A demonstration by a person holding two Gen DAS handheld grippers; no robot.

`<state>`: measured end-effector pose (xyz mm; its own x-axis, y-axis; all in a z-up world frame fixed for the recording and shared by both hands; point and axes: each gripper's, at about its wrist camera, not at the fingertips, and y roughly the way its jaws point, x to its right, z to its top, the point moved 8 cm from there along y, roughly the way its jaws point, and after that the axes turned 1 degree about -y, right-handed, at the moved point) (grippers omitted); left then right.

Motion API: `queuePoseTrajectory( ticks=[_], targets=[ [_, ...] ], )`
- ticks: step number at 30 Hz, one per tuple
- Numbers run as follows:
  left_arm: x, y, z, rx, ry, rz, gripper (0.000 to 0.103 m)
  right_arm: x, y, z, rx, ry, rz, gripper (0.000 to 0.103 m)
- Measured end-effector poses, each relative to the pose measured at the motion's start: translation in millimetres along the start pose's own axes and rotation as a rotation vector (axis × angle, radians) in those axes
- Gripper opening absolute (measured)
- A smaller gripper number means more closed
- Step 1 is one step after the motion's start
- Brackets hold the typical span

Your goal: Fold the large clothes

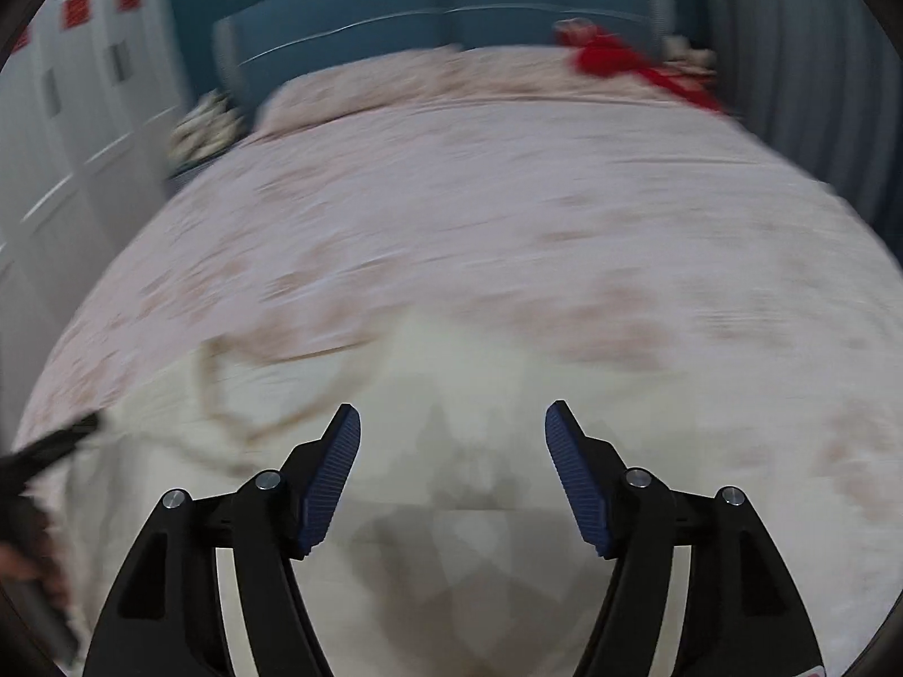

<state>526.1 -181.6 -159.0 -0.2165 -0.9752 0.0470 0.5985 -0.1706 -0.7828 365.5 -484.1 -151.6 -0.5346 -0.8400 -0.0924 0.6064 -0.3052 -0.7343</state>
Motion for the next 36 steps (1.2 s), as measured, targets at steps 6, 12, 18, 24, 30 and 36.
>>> queuePoseTrajectory(
  ticks=[6, 12, 18, 24, 30, 36],
  targets=[
    [150.7, -18.3, 9.1, -0.004, 0.174, -0.193, 0.098, 82.3, 11.2, 12.9, -0.045, 0.191, -0.007, 0.067],
    [242.5, 31.8, -15.9, -0.112, 0.254, -0.199, 0.097, 77.7, 49.9, -5.4, -0.136, 0.149, 0.031, 0.053],
    [251.2, 79.3, -40.8, -0.219, 0.202, -0.195, 0.066, 79.1, 70.5, -32.1, -0.133, 0.098, 0.037, 0.049],
    [261.5, 54.9, -27.3, -0.117, 0.282, -0.212, 0.004, 72.8, 62.1, -24.2, -0.086, 0.042, -0.012, 0.029],
    [258.4, 69.0, -32.0, -0.13, 0.304, -0.213, 0.003, 74.5, 77.1, -19.3, -0.136, 0.052, 0.018, 0.016],
    [258.4, 79.0, -42.7, -0.075, 0.315, -0.199, 0.003, 74.0, 93.1, -25.2, -0.114, 0.037, 0.011, 0.014]
  ],
)
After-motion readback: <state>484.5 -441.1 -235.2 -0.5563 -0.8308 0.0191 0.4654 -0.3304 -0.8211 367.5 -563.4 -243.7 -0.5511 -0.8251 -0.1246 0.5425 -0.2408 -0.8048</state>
